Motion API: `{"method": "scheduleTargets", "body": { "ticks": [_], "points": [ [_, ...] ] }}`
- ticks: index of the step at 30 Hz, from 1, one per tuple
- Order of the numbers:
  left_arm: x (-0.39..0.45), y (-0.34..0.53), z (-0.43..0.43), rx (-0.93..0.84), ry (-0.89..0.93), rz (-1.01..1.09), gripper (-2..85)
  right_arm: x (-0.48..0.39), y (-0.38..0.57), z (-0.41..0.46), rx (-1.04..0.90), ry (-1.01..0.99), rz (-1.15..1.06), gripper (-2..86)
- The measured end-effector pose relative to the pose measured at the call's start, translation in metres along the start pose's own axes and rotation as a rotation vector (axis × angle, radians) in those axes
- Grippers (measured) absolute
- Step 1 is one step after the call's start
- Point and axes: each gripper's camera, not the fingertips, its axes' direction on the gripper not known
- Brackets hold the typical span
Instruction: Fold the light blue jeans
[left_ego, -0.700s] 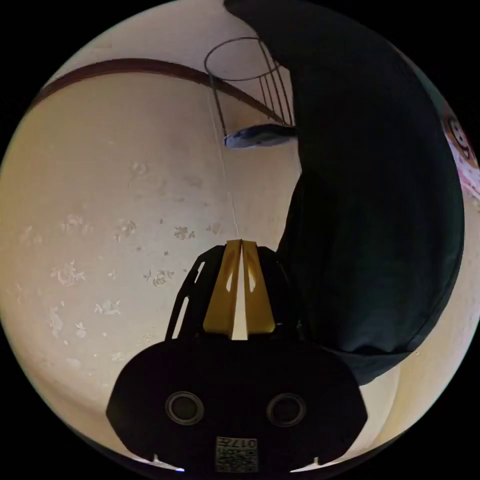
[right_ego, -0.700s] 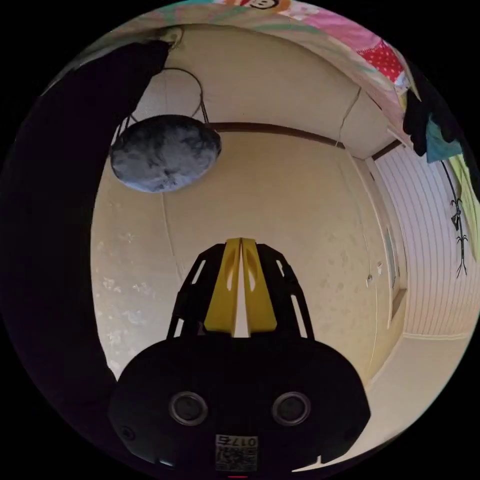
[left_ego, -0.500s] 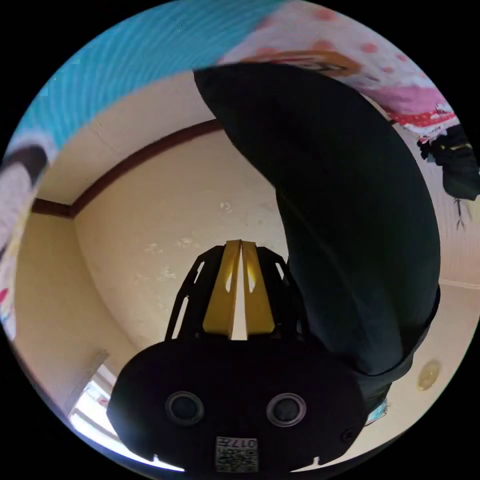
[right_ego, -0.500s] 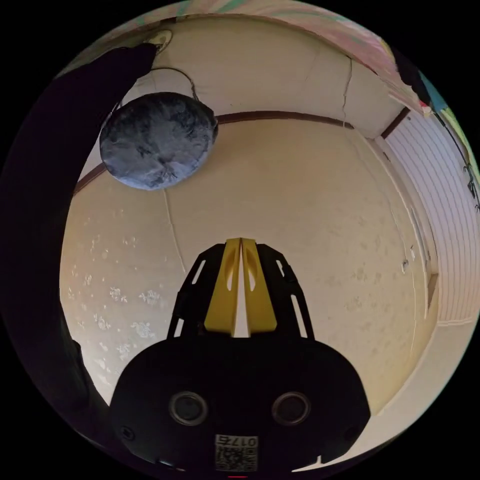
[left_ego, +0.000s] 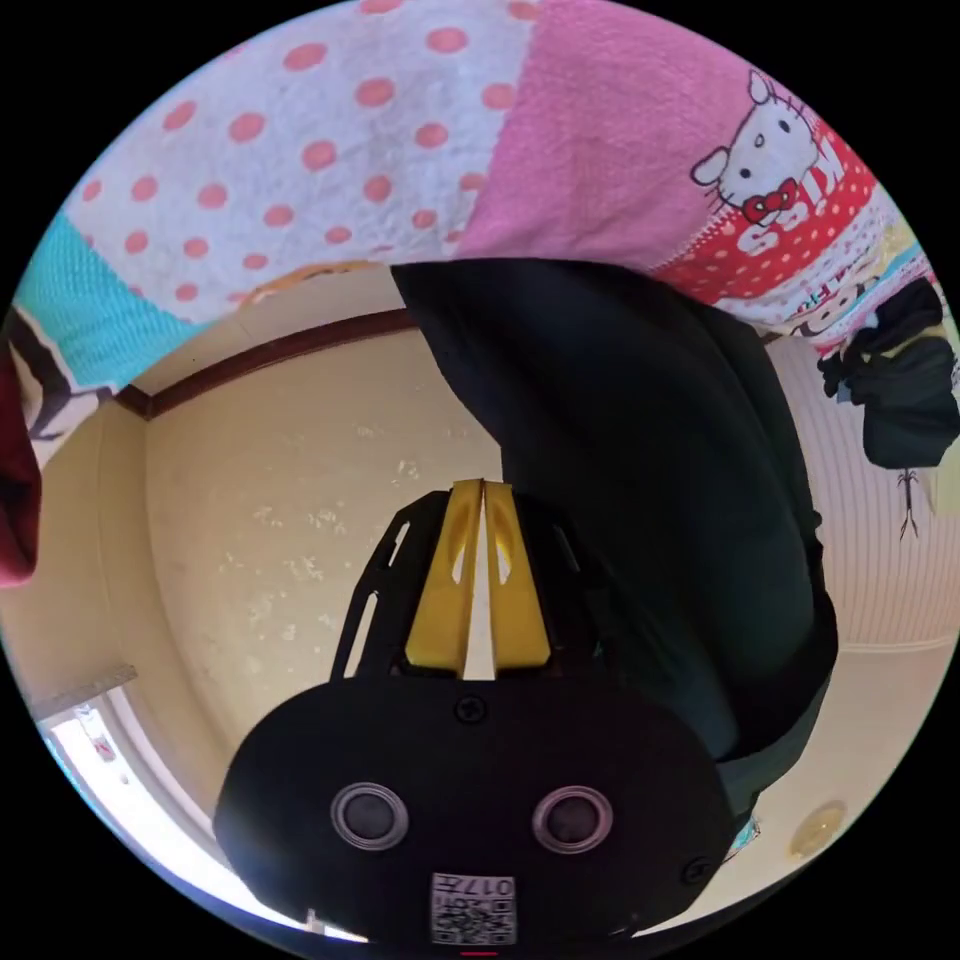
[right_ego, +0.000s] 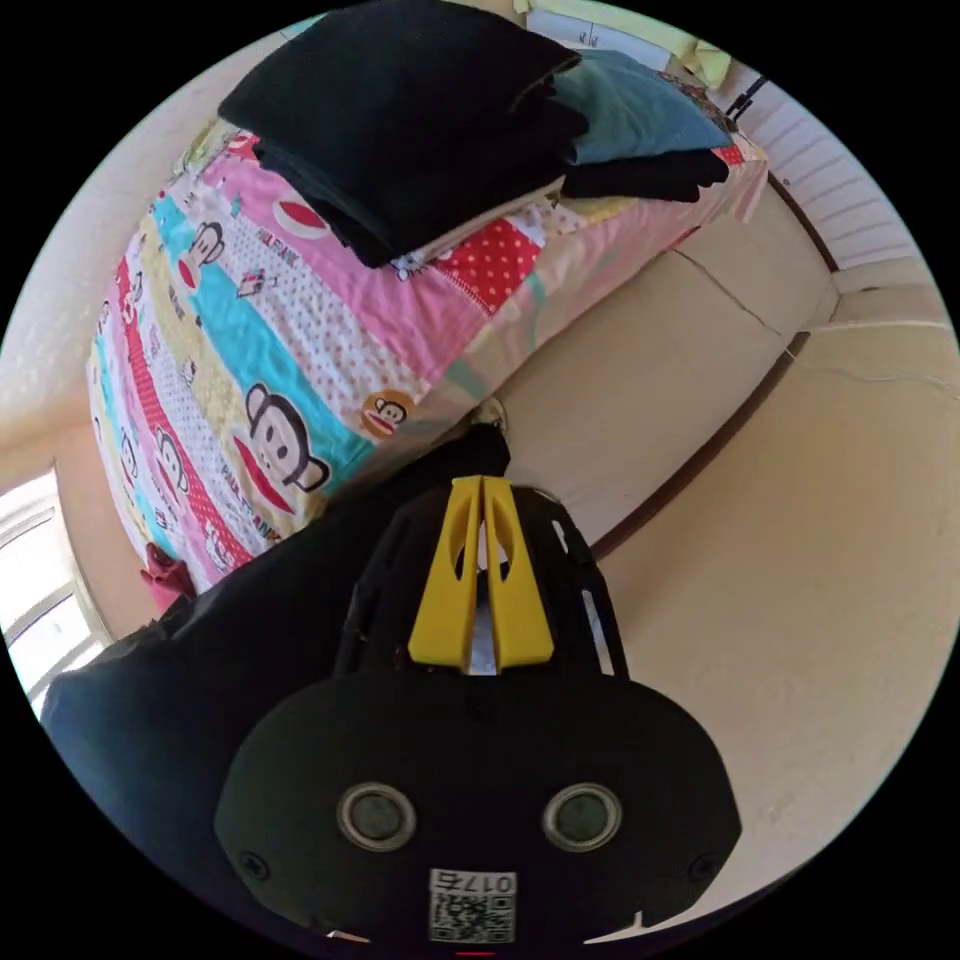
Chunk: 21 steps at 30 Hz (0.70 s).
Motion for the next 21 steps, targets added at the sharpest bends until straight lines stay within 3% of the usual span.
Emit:
{"method": "scheduleTargets", "body": {
  "ticks": [6, 12, 15, 21],
  "points": [
    [0.048, 0.037, 0.061, 0.173, 0.119, -0.223, -0.5, 0.122, -0.105, -0.1, 0.326, -0.369, 0.138, 1.1],
    [0.147, 0.051, 0.073, 0.323, 0.13, -0.208, -0.3, 0.204, -0.214, -0.155, 0.364, -0.232, 0.126, 5.0],
    [0.203, 0.064, 0.06, 0.372, 0.014, -0.154, 0.1, 0.221, -0.269, -0.172, 0.363, -0.14, 0.101, 7.5],
    [0.28, 0.088, 0.051, 0.375, -0.164, -0.117, 5.5, 0.223, -0.367, -0.157, 0.312, -0.176, 0.079, 8.8]
  ]
}}
